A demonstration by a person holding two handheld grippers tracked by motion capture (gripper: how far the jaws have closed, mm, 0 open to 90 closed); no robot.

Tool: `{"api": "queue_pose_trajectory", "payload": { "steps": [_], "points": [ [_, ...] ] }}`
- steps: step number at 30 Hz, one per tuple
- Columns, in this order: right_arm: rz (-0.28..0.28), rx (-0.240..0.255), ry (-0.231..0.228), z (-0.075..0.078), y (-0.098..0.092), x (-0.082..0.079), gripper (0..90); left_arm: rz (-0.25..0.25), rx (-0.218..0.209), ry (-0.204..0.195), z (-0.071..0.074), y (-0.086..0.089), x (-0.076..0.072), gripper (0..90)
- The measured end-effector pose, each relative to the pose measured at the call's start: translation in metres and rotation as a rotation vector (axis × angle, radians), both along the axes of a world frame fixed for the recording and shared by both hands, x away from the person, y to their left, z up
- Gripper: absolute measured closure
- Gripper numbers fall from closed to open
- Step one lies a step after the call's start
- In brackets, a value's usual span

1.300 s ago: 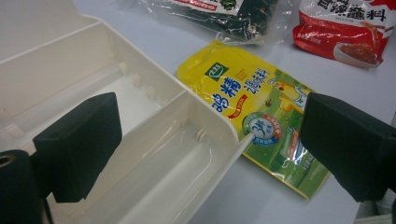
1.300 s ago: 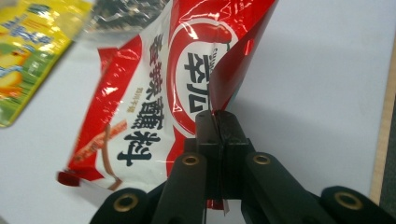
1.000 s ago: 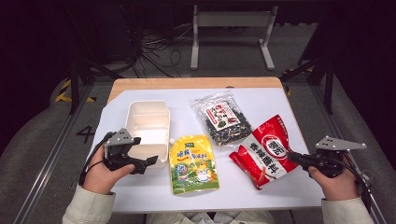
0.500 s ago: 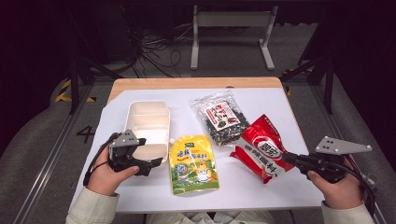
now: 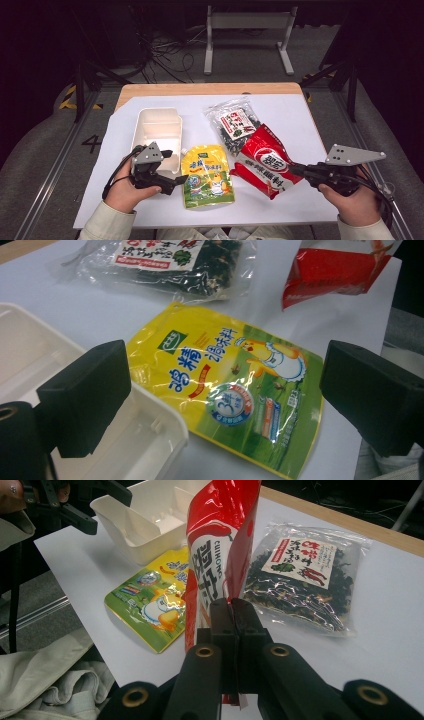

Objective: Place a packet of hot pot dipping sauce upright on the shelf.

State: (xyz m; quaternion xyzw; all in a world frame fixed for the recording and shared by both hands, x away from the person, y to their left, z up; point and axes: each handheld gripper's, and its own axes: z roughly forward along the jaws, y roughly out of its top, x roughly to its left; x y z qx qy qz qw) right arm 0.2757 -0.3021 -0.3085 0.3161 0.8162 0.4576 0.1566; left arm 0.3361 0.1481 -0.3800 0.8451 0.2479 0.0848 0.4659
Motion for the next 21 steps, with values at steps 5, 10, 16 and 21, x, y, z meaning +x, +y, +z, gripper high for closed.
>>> {"api": "queue_pose_trajectory", "payload": {
  "steps": [5,10,16,21],
  "points": [
    [0.045,-0.011,-0.011,0.001,0.010,0.005,88.9,-0.056,-0.031,0.000,-0.004,-0.012,-0.001,13.8],
    [0.092,-0.021,-0.014,0.001,0.023,0.009,88.9,-0.095,-0.030,-0.033,-0.004,-0.021,-0.002,15.6],
    [0.145,-0.028,-0.020,0.001,0.040,0.011,88.9,-0.154,-0.025,-0.037,-0.005,-0.035,-0.007,17.6],
    [0.183,-0.023,-0.032,0.002,0.049,0.009,88.9,-0.196,-0.027,-0.040,-0.007,-0.045,-0.007,20.8]
  ]
}}
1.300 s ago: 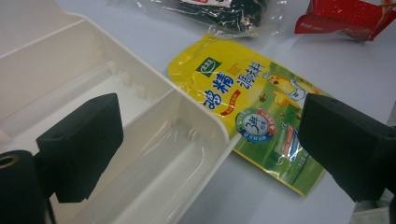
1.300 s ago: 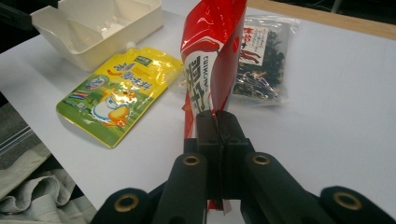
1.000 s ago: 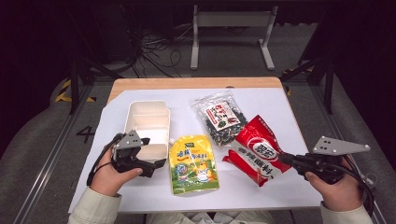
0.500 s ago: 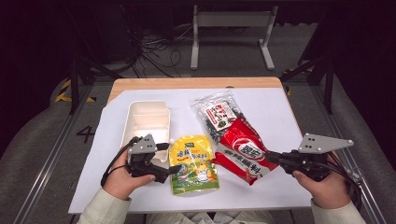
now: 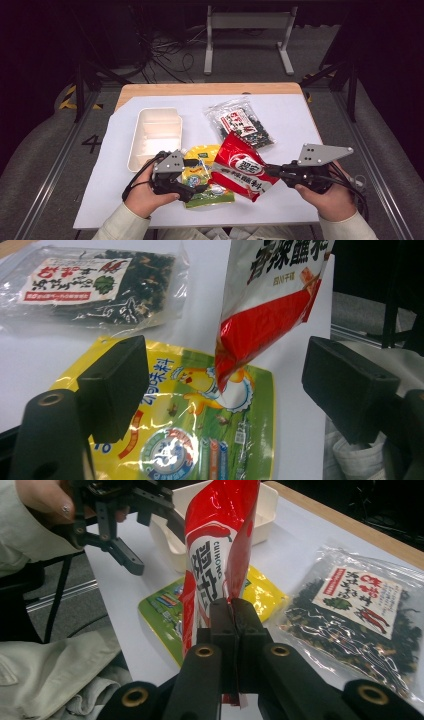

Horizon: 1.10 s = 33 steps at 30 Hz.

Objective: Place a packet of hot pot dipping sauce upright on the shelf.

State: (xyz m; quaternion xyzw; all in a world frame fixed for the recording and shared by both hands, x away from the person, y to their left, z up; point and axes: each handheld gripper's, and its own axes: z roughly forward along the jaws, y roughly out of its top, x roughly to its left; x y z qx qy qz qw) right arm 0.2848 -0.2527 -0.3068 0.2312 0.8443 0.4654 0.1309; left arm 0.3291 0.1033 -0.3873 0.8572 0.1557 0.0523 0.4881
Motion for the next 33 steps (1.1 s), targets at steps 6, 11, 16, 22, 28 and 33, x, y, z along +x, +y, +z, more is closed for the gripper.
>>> {"api": "queue_pose_trajectory", "payload": {
  "steps": [6,11,16,22,28,33],
  "points": [
    [0.036,-0.003,0.002,-0.005,0.009,-0.001,88.8,-0.052,-0.009,0.010,-0.004,-0.014,0.003,29.5],
    [0.064,0.009,-0.009,-0.005,0.012,-0.005,88.8,-0.099,-0.001,0.017,-0.009,-0.029,0.003,34.8],
    [0.077,0.029,-0.017,-0.005,0.013,-0.006,88.8,-0.140,-0.001,0.041,-0.014,-0.038,0.003,41.1],
    [0.074,0.045,-0.021,-0.007,0.014,-0.004,88.6,-0.194,0.008,0.061,-0.015,-0.043,-0.001,72.6],
    [0.060,0.054,-0.028,-0.008,0.012,-0.002,87.8,-0.201,0.028,0.087,-0.010,-0.042,-0.005,79.3],
    [0.034,0.083,-0.038,-0.010,0.009,0.003,77.7,-0.193,0.031,0.095,-0.004,-0.037,-0.005,80.8]
  ]
}}
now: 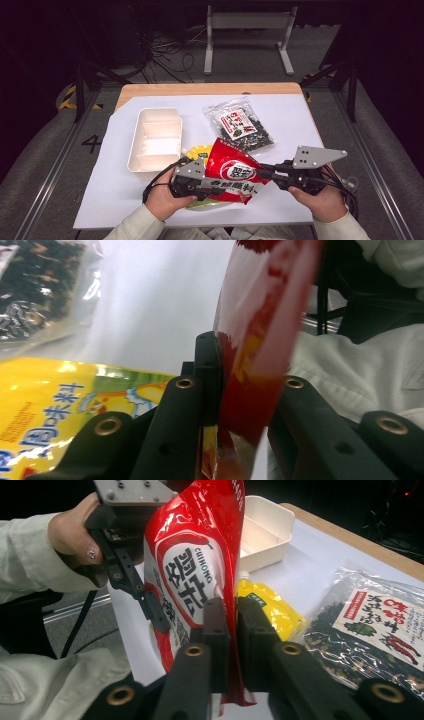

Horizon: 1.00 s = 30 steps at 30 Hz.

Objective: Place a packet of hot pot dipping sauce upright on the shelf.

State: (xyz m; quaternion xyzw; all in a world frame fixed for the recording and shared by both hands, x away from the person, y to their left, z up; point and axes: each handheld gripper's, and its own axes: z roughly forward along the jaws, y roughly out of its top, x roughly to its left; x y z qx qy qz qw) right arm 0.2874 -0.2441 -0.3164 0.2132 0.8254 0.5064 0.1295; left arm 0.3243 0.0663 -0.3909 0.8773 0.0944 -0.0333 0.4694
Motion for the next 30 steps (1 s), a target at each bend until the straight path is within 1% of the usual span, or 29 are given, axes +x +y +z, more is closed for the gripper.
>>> {"api": "queue_pose_trajectory", "payload": {
  "steps": [2,3,4,5,8,9,10,11,12,13,15,20,26,27,28,29,30],
  "points": [
    [-0.022,0.026,0.005,0.000,-0.003,0.001,72.7,0.004,0.000,-0.011,0.001,0.003,0.001,81.0],
    [-0.022,0.026,0.005,0.000,-0.003,0.001,72.7,0.004,0.000,-0.011,0.001,0.003,0.001,81.1],
    [-0.035,0.049,0.011,0.000,-0.005,0.002,69.2,0.008,0.004,-0.011,0.002,0.004,0.002,81.1],
    [-0.051,0.080,0.010,-0.001,-0.008,0.004,62.5,0.012,0.008,-0.015,0.003,0.005,0.002,81.3],
    [-0.063,0.100,0.012,-0.002,-0.012,0.006,54.8,0.023,-0.010,-0.023,0.009,0.011,0.003,81.5],
    [-0.068,0.105,0.007,-0.003,-0.012,0.007,51.7,0.023,-0.010,-0.023,0.009,0.011,0.003,81.6],
    [-0.075,0.105,-0.001,-0.003,-0.013,0.007,49.2,0.032,-0.017,-0.031,0.012,0.014,0.003,81.6],
    [-0.075,0.105,-0.001,-0.003,-0.013,0.007,49.2,0.032,-0.017,-0.031,0.012,0.014,0.003,81.7],
    [-0.080,0.105,-0.008,-0.003,-0.014,0.008,47.8,0.041,-0.027,-0.029,0.014,0.018,0.004,81.7],
    [-0.094,0.115,-0.011,-0.002,-0.017,0.008,46.4,0.052,-0.037,-0.032,0.017,0.022,0.005,81.8],
    [-0.097,0.119,-0.012,-0.002,-0.018,0.009,46.1,0.056,-0.042,-0.037,0.019,0.024,0.006,81.9],
    [-0.120,0.141,-0.010,-0.001,-0.027,0.010,44.9,0.093,-0.081,-0.057,0.031,0.040,0.010,81.8],
    [-0.140,0.149,-0.003,-0.002,-0.033,0.013,42.9,0.133,-0.133,-0.073,0.043,0.057,0.015,81.9],
    [-0.144,0.148,-0.002,-0.003,-0.034,0.014,42.3,0.133,-0.133,-0.073,0.043,0.057,0.015,81.9],
    [-0.144,0.148,-0.002,-0.003,-0.034,0.014,42.3,0.141,-0.135,-0.078,0.045,0.060,0.016,81.9],
    [-0.150,0.144,0.003,-0.004,-0.035,0.015,41.5,0.160,-0.141,-0.090,0.048,0.066,0.018,81.9],
    [-0.155,0.145,0.004,-0.005,-0.036,0.016,41.4,0.160,-0.141,-0.090,0.048,0.066,0.018,81.9]
  ]
}}
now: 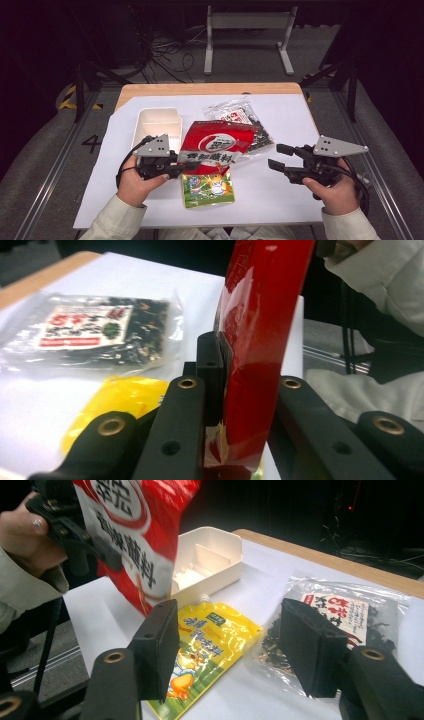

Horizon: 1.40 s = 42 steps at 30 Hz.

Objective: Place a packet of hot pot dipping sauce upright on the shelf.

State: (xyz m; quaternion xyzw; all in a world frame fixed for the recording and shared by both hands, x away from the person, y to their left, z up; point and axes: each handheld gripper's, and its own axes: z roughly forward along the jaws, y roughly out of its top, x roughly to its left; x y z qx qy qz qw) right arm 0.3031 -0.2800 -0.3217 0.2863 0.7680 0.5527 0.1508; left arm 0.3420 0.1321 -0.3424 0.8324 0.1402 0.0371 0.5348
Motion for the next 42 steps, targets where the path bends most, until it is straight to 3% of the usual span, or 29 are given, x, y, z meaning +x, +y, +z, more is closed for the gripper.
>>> {"api": "queue_pose_trajectory", "payload": {
  "steps": [9,20,33,34,42],
  "points": [
    [-0.013,-0.013,0.022,-0.005,-0.002,0.004,41.1,0.088,-0.055,-0.023,0.007,0.026,0.017,82.0],
    [-0.026,-0.018,0.048,-0.009,-0.007,0.008,40.4,0.139,-0.097,-0.019,0.012,0.046,0.034,82.1],
    [-0.056,-0.018,0.064,-0.013,-0.015,0.005,40.1,0.219,-0.096,-0.022,0.014,0.070,0.060,82.2],
    [-0.059,-0.017,0.066,-0.013,-0.016,0.005,39.8,0.221,-0.094,-0.038,0.015,0.072,0.063,82.2],
    [-0.072,-0.013,0.085,-0.017,-0.019,0.004,39.3,0.260,-0.097,-0.028,0.015,0.084,0.083,82.2]
  ]
}}
